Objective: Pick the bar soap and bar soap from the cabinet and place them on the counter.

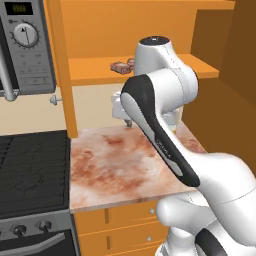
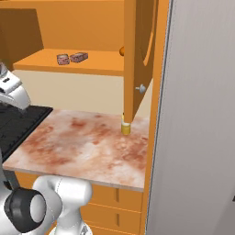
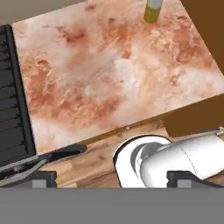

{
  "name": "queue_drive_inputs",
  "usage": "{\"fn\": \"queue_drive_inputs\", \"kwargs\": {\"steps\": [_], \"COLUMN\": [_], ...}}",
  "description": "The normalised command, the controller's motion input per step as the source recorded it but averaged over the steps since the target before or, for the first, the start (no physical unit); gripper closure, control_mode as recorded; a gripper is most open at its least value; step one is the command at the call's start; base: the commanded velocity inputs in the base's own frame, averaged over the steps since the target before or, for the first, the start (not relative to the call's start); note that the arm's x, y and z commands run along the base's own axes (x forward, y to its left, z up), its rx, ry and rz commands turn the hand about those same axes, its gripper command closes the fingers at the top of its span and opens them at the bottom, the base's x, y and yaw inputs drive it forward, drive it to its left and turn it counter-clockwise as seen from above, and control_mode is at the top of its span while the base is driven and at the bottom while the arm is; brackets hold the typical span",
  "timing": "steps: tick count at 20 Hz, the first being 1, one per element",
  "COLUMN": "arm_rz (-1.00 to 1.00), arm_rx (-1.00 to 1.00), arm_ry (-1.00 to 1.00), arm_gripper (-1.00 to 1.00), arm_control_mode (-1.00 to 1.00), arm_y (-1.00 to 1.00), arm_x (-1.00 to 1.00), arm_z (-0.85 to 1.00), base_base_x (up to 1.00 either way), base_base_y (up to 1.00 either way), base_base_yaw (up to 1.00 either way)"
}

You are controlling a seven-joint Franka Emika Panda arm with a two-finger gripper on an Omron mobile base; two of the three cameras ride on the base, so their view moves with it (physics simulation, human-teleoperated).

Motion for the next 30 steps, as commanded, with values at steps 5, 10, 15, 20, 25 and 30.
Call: {"fn": "queue_drive_inputs", "kwargs": {"steps": [5,10,15,20,25,30], "arm_rz": [0.49,0.46,0.17,-0.02,-0.10,-0.12], "arm_rx": [-0.01,0.00,-0.03,-0.04,0.00,0.00], "arm_ry": [-0.12,-0.25,-0.12,0.00,-0.01,0.00], "arm_gripper": [-1.00,-1.00,-1.00,-1.00,-1.00,-1.00], "arm_control_mode": [-1.00,-1.00,-1.00,-1.00,-1.00,-1.00], "arm_y": [-0.20,-0.31,-0.07,0.00,-0.06,-0.01], "arm_x": [0.00,0.00,0.00,0.21,0.15,0.15], "arm_z": [0.04,0.09,-0.04,0.11,0.32,0.38], "base_base_x": [0.00,0.00,0.00,0.00,0.00,0.00], "base_base_y": [0.00,0.00,0.00,0.00,0.00,0.00], "base_base_yaw": [0.00,0.00,0.00,0.00,0.00,0.00]}}
